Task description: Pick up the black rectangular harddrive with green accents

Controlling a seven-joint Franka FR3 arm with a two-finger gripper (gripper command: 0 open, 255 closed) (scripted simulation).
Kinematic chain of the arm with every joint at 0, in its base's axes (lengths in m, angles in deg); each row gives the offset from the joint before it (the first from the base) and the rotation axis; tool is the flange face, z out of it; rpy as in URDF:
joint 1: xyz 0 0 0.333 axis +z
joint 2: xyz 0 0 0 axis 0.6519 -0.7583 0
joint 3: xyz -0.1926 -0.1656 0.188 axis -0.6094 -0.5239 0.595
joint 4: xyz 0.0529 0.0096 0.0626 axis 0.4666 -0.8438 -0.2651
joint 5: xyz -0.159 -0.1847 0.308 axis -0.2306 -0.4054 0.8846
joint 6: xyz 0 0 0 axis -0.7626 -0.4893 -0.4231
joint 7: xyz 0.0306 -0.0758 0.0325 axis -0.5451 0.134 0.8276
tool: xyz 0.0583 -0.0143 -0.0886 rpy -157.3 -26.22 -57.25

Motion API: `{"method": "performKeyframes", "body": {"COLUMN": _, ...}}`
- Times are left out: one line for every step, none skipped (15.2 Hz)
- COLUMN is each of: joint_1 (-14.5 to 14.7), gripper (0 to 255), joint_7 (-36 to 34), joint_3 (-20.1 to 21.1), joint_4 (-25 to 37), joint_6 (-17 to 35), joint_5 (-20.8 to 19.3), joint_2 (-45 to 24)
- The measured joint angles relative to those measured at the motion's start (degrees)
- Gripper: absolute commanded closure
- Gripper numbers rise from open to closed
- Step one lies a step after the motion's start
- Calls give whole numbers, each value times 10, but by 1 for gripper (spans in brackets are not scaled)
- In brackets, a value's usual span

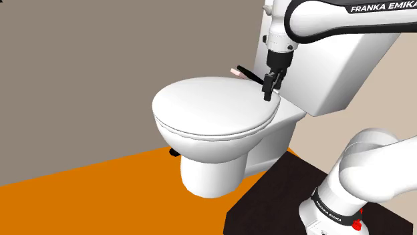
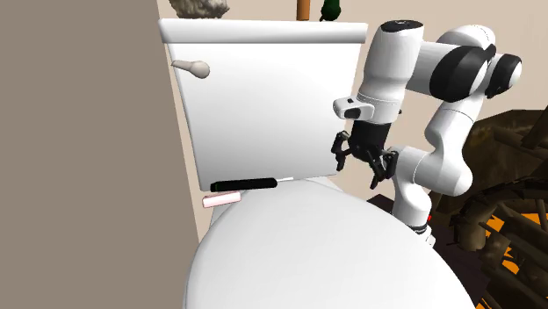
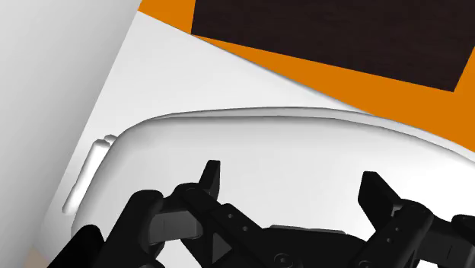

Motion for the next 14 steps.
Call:
{"method": "performKeyframes", "body": {"joint_1": 0, "gripper": 0, "joint_7": 0, "joint_3": 0, "joint_4": 0, "joint_6": 0, "joint_5": 0, "joint_2": 0}}
{"method": "performKeyframes", "body": {"joint_1": -4, "gripper": 0, "joint_7": -12, "joint_3": 8, "joint_4": 12, "joint_6": -1, "joint_5": -5, "joint_2": -16}}
{"method": "performKeyframes", "body": {"joint_1": -12, "gripper": 0, "joint_7": -27, "joint_3": 17, "joint_4": 29, "joint_6": -3, "joint_5": -17, "joint_2": -41}}
{"method": "performKeyframes", "body": {"joint_1": -20, "gripper": 0, "joint_7": -49, "joint_3": 30, "joint_4": 53, "joint_6": -6, "joint_5": -28, "joint_2": -74}}
{"method": "performKeyframes", "body": {"joint_1": -28, "gripper": 0, "joint_7": -73, "joint_3": 45, "joint_4": 79, "joint_6": -16, "joint_5": -42, "joint_2": -105}}
{"method": "performKeyframes", "body": {"joint_1": -37, "gripper": 0, "joint_7": -96, "joint_3": 58, "joint_4": 104, "joint_6": -25, "joint_5": -57, "joint_2": -137}}
{"method": "performKeyframes", "body": {"joint_1": -47, "gripper": 0, "joint_7": -118, "joint_3": 68, "joint_4": 132, "joint_6": -36, "joint_5": -75, "joint_2": -171}}
{"method": "performKeyframes", "body": {"joint_1": -55, "gripper": 0, "joint_7": -142, "joint_3": 80, "joint_4": 164, "joint_6": -49, "joint_5": -94, "joint_2": -207}}
{"method": "performKeyframes", "body": {"joint_1": -63, "gripper": 0, "joint_7": -165, "joint_3": 89, "joint_4": 197, "joint_6": -64, "joint_5": -113, "joint_2": -244}}
{"method": "performKeyframes", "body": {"joint_1": -68, "gripper": 0, "joint_7": -190, "joint_3": 100, "joint_4": 229, "joint_6": -83, "joint_5": -131, "joint_2": -279}}
{"method": "performKeyframes", "body": {"joint_1": -74, "gripper": 0, "joint_7": -213, "joint_3": 108, "joint_4": 263, "joint_6": -101, "joint_5": -152, "joint_2": -315}}
{"method": "performKeyframes", "body": {"joint_1": -76, "gripper": 0, "joint_7": -237, "joint_3": 116, "joint_4": 299, "joint_6": -125, "joint_5": -171, "joint_2": -351}}
{"method": "performKeyframes", "body": {"joint_1": -79, "gripper": 0, "joint_7": -256, "joint_3": 120, "joint_4": 330, "joint_6": -148, "joint_5": -192, "joint_2": -382}}
{"method": "performKeyframes", "body": {"joint_1": -78, "gripper": 0, "joint_7": -277, "joint_3": 125, "joint_4": 370, "joint_6": -174, "joint_5": -212, "joint_2": -420}}
